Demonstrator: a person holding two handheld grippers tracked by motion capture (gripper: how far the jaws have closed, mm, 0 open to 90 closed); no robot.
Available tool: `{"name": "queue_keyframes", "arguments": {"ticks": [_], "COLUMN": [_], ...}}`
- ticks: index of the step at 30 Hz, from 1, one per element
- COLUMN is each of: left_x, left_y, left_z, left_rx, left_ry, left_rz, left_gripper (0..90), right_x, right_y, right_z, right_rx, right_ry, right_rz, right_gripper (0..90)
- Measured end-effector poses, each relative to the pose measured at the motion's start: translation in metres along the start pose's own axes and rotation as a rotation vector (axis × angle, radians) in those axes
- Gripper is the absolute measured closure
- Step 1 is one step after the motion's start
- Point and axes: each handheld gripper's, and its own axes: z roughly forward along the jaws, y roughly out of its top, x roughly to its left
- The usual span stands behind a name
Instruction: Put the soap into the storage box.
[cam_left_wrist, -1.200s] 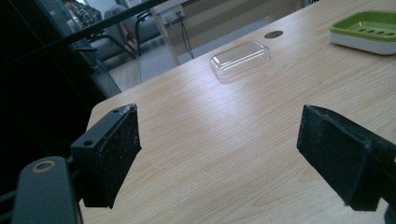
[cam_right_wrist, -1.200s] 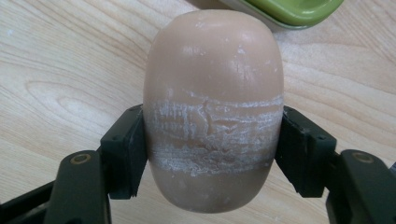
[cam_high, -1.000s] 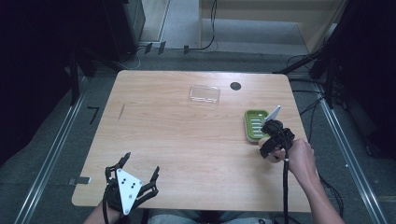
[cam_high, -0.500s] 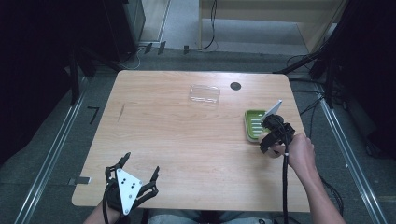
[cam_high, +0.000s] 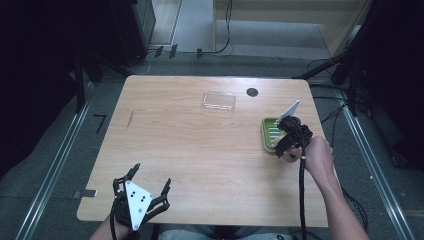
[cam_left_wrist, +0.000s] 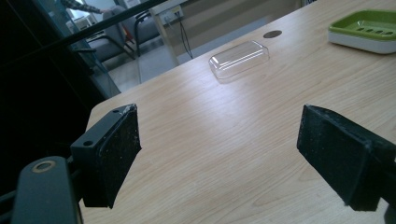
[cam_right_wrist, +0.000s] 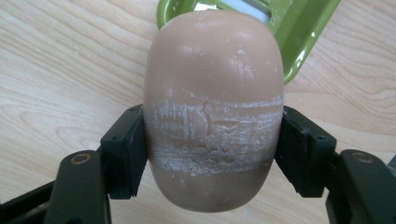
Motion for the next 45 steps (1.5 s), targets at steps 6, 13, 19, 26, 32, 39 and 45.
{"name": "queue_keyframes", "arguments": {"ticks": [6,13,19,26,32,39,45], "left_x": [0.0,0.0,0.0,0.0,0.0,0.0,0.0], "left_y": [0.0,0.0,0.0,0.0,0.0,-0.001,0.0], "left_z": [0.0,0.0,0.0,0.0,0.0,0.0,0.0], "left_rx": [-0.002,-0.005,-0.005,-0.005,-0.005,-0.005,-0.004], "left_ry": [0.001,-0.001,0.0,0.001,0.001,0.001,0.002], "left_rz": [-0.002,0.002,0.001,0.001,0.002,0.003,0.003], "left_gripper": [14.0,14.0,14.0,13.9,14.0,13.9,14.0], "right_x": [0.001,0.001,-0.001,-0.005,-0.01,-0.015,-0.016], "right_y": [0.01,0.018,0.024,0.031,0.038,0.046,0.051], "right_z": [-0.001,-0.005,-0.007,-0.008,-0.008,-0.01,-0.01], "right_rx": [-0.003,-0.01,-0.016,-0.014,-0.024,-0.04,-0.051], "right_ry": [0.008,0.012,0.017,0.029,0.046,0.06,0.062], "right_rz": [-0.007,-0.002,-0.006,0.005,0.026,0.049,0.059], "right_gripper": [33.3,33.3,33.3,33.3,33.4,33.3,33.4]}}
